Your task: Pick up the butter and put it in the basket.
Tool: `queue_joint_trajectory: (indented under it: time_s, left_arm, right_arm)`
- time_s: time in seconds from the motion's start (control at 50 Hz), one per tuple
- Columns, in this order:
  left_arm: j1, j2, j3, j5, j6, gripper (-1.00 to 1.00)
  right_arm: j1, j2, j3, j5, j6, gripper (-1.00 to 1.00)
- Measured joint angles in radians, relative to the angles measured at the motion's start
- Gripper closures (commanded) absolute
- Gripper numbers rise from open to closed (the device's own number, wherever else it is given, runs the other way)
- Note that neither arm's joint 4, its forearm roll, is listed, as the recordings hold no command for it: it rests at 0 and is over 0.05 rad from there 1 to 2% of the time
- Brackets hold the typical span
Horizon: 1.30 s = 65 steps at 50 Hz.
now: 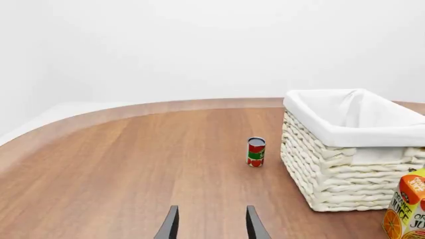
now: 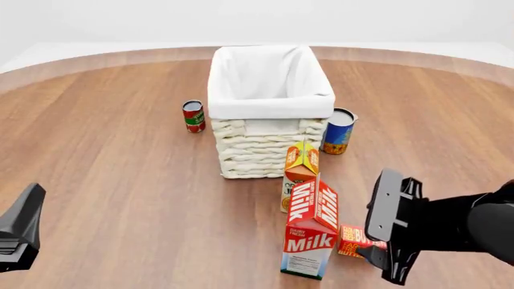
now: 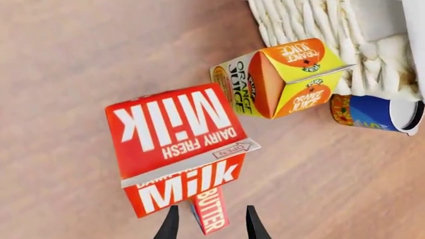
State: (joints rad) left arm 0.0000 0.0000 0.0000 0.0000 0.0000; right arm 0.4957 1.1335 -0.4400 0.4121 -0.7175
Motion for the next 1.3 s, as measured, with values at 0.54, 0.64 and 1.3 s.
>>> queue_joint_trajectory:
  time_s: [0.54,0.64,1.3]
  left_arm:
    - [0.0,0.0,0.0,0.0,0.0,-1.0]
    - [0.0,0.0,0.0,0.0,0.0,-1.0]
    - [0.0,0.0,0.0,0.0,0.0,-1.0]
  right_arm:
    - [0.014,0.075,0.06,-0.108,0.042,-1.0]
    - [0.014,0.091,0.065,-0.125,0.046,-1.0]
    - [0.026,0.206,0.092,-0.273,0.107,-1.0]
